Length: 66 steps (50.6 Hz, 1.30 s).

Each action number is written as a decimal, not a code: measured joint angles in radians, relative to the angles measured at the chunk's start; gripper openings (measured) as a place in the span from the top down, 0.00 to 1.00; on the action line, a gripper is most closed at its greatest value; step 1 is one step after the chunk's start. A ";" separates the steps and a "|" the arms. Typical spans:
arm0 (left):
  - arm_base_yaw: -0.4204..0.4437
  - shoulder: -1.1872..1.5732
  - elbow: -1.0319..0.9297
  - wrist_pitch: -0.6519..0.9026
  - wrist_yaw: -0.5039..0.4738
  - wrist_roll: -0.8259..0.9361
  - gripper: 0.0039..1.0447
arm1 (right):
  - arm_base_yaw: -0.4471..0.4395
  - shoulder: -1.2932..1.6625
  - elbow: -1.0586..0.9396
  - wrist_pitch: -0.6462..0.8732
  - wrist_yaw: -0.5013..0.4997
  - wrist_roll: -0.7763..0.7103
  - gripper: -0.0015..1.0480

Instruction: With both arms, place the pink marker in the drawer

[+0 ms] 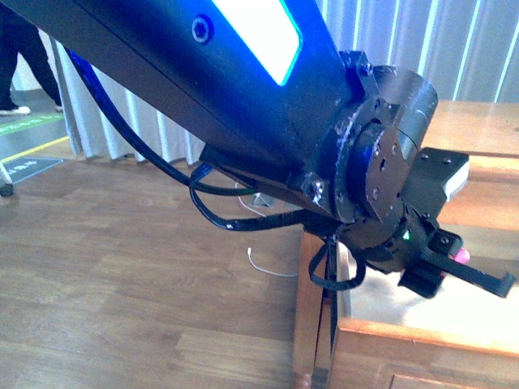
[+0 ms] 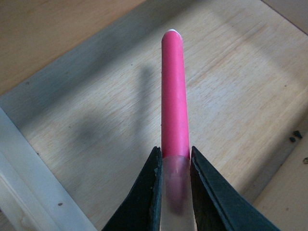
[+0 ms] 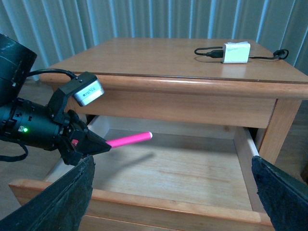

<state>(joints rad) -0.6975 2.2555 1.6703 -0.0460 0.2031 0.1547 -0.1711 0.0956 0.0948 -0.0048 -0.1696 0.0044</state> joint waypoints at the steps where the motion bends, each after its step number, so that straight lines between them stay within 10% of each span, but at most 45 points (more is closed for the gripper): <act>1: 0.000 0.005 0.005 -0.002 0.000 -0.001 0.87 | 0.000 0.000 0.000 0.000 0.000 0.000 0.08; 17: 0.002 0.030 0.026 -0.006 -0.019 -0.020 0.85 | 0.000 0.000 0.000 0.000 0.000 0.000 0.08; 48: 0.036 -0.131 -0.130 0.116 -0.139 -0.031 0.04 | 0.000 0.000 0.000 0.000 0.000 0.000 0.08; 66: 0.135 -0.431 -0.383 0.240 -0.239 -0.025 0.06 | 0.000 0.000 0.000 0.000 0.000 0.000 0.08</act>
<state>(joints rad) -0.5621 1.8244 1.2873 0.1944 -0.0357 0.1295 -0.1711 0.0956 0.0948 -0.0048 -0.1696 0.0044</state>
